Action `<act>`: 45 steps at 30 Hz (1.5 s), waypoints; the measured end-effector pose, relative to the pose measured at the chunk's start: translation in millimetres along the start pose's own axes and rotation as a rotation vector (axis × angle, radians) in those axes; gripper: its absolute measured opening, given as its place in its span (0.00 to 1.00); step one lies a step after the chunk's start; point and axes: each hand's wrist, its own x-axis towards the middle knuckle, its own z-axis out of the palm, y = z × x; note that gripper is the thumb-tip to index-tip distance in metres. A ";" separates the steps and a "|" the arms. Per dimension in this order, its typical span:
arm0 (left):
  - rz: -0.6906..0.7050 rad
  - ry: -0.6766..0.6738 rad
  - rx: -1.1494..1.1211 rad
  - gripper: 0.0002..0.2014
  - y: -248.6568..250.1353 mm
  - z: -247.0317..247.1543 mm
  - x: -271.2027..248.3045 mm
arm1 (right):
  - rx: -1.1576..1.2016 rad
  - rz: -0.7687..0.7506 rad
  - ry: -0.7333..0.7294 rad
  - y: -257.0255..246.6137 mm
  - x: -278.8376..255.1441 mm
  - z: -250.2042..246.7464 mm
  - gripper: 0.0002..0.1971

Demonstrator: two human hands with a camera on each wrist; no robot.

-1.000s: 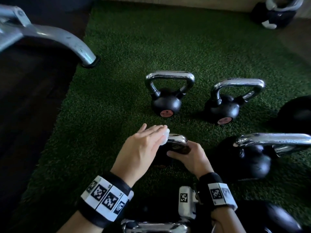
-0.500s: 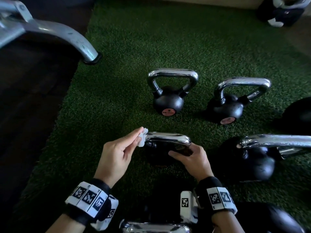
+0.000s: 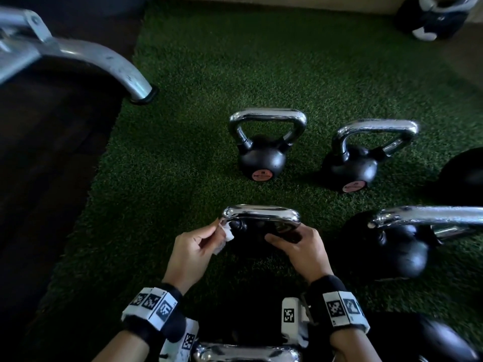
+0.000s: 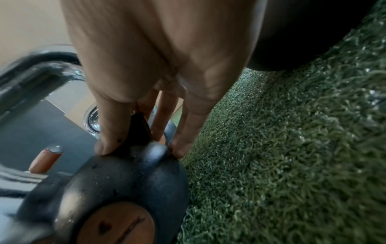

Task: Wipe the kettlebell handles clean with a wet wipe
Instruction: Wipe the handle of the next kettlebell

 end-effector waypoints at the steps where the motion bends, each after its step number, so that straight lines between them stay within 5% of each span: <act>1: 0.032 0.021 0.060 0.13 0.5 2.1 -1.9 | 0.001 0.006 0.003 -0.6 -0.3 -0.3 0.16; 10: 0.002 0.123 0.172 0.11 1.2 15.4 22.8 | -0.108 -0.134 0.019 -3.9 -16.1 -5.3 0.14; 15: -0.030 -0.057 0.178 0.09 22.5 23.9 65.0 | -0.159 -0.204 -0.170 -1.3 -20.7 -5.7 0.13; 18: -0.175 -0.216 0.082 0.10 28.9 21.8 76.6 | -0.195 -0.204 -0.073 -6.1 -6.4 -2.9 0.13; 21: -0.201 -0.275 0.171 0.10 35.0 20.0 77.8 | -0.173 -0.108 -0.082 -11.6 7.8 5.2 0.26; 24: -0.195 -0.220 0.219 0.09 46.3 25.1 76.8 | -0.211 -0.055 -0.192 -18.2 13.5 12.2 0.31; 30: -0.136 -0.092 0.074 0.10 54.0 25.0 75.0 | -0.190 -0.030 -0.174 -17.6 15.4 10.6 0.30; 36: -0.224 -0.141 -0.103 0.08 59.8 18.6 83.0 | -0.140 -0.002 -0.163 -18.6 14.3 11.1 0.30; 42: -0.256 -0.035 -0.366 0.11 75.2 18.8 70.9 | -0.120 -0.010 -0.169 -14.9 14.3 11.4 0.39; 45: -0.374 0.019 -0.489 0.11 76.3 19.4 75.1 | -0.125 -0.014 -0.160 -14.5 14.8 12.3 0.33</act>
